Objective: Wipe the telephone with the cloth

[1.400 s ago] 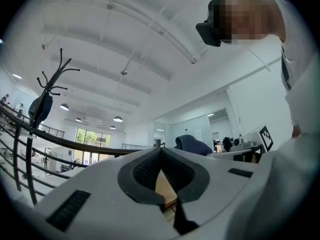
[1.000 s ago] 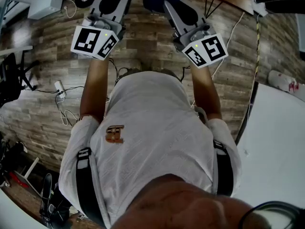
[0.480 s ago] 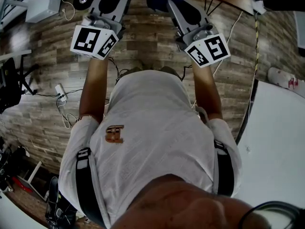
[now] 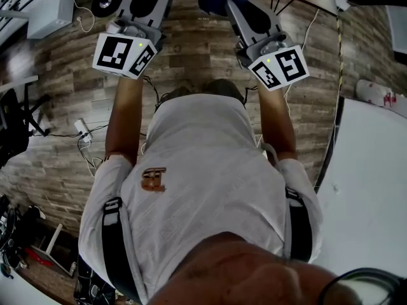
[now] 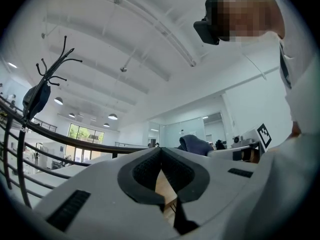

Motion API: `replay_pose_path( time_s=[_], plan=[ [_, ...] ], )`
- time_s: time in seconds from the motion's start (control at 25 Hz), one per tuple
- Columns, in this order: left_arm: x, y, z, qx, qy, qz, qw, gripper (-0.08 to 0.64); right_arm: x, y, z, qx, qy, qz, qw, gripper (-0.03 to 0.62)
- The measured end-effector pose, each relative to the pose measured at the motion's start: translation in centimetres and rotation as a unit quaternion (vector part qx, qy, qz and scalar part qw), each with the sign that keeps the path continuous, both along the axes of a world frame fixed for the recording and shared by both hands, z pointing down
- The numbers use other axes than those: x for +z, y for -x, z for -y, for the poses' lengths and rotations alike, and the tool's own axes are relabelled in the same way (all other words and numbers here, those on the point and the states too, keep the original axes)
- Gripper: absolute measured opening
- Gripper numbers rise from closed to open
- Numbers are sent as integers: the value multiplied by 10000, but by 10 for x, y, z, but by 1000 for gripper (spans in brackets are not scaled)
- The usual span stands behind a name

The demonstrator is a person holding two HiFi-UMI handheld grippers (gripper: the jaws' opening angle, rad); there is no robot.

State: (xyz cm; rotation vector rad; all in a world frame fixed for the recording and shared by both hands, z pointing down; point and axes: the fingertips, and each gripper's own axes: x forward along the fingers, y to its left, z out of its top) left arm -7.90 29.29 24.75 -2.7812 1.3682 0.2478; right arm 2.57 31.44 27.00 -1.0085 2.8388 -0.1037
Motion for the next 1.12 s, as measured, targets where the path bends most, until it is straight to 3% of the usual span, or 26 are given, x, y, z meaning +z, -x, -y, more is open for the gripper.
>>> replay_pose_path(
  time_s=[0.2,0.68,1.12],
  plan=[
    [6,13,-1,42,1,-31,10000,18,6,11,-3,87,13,-51,9999,60],
    [15,13,41,-52,-9,24,10000,18,14,8,43,18,-32,-10,10000,60],
    [19,-6,176,-230,51,190,9995,18,14,-16,185,-97,-53,87,9999,60]
  ],
)
